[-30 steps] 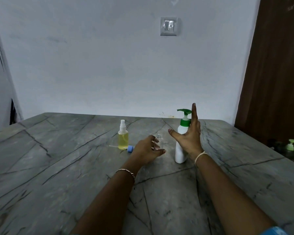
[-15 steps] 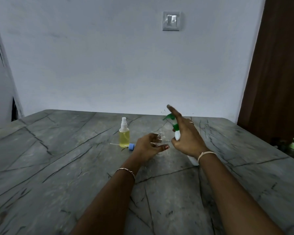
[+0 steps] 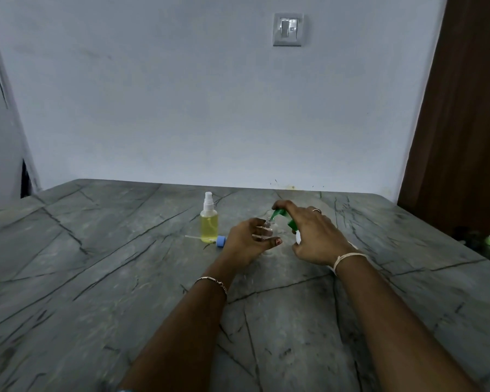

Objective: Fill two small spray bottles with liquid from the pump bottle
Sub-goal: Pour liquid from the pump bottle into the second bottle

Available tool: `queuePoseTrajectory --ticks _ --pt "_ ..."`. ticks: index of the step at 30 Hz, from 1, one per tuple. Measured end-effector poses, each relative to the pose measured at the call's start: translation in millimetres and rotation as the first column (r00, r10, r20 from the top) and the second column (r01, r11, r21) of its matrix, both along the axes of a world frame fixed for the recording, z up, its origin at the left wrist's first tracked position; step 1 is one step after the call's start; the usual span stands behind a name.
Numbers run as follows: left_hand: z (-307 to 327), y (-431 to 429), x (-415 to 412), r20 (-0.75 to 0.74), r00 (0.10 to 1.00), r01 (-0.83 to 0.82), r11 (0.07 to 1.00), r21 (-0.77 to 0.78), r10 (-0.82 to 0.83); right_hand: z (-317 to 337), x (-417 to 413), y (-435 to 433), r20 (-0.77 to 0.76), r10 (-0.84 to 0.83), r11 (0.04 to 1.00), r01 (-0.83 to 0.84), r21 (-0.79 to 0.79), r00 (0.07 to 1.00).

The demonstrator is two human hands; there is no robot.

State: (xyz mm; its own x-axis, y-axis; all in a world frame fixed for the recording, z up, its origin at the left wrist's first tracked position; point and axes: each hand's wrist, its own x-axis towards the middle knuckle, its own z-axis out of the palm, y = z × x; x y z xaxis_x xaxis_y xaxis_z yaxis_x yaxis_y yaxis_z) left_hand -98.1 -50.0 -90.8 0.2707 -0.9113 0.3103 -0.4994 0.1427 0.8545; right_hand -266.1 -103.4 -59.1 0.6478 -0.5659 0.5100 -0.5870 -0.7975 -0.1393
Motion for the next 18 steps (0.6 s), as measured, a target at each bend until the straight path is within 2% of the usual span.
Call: queuePoseTrajectory --ticks 8,15,18 --pt "4.9 3.0 -4.7 -0.016 1.0 -0.014 0.999 -0.038 0.013 3.9 4.2 6.9 0.013 0.004 1.0 -0.003 -0.012 1.0" --pt "8.8 7.5 -6.2 -0.084 0.996 -0.008 1.0 0.0 0.008 3.9 5.3 6.4 -0.081 -0.028 0.997 0.023 -0.069 0.996" --pt "8.9 8.3 -6.6 -0.094 0.996 0.009 1.0 0.014 -0.007 3.2 2.8 7.1 -0.083 -0.016 0.999 0.012 -0.042 0.996"
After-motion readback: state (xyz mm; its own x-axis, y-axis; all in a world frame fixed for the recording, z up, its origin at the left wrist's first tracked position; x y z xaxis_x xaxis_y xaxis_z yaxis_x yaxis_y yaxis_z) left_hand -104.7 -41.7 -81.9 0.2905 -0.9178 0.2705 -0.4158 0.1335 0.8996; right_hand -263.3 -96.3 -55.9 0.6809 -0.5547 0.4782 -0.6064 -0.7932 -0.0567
